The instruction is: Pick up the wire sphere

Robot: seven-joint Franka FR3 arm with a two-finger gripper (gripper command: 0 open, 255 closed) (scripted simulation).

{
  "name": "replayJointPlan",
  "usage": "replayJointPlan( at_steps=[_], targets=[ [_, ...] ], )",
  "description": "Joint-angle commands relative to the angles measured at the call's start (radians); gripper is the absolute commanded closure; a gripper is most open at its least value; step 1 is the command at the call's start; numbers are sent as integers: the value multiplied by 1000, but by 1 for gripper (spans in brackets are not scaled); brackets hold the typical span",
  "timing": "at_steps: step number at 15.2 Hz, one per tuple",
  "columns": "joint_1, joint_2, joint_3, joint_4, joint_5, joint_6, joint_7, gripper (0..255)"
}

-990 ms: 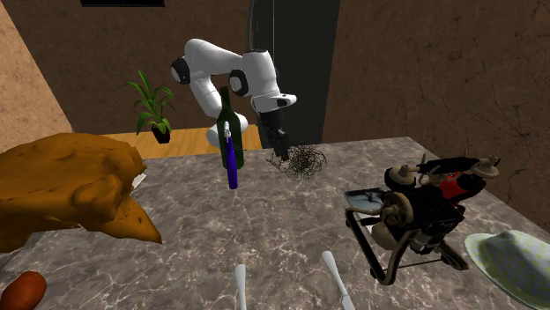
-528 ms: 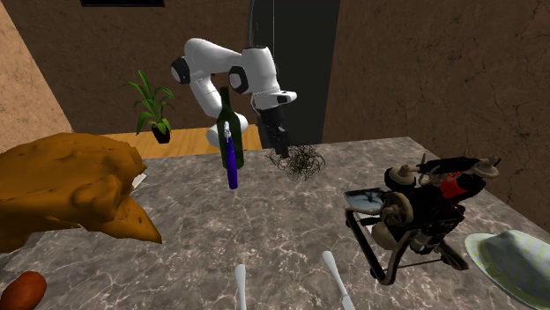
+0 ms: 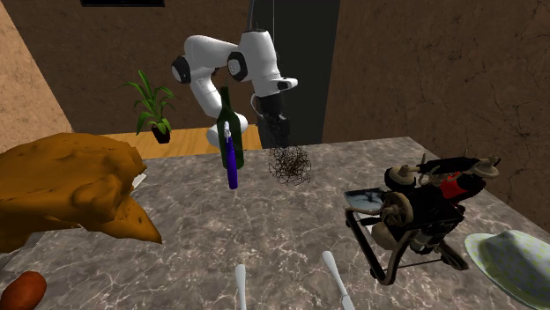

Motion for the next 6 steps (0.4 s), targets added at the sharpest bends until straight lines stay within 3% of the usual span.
replayJointPlan(
  at_steps=[1, 6],
  targets=[
    [2, 5, 2, 34, 4, -27, -2, 255],
    [6, 15, 6, 84, 9, -67, -3, 255]
  ],
)
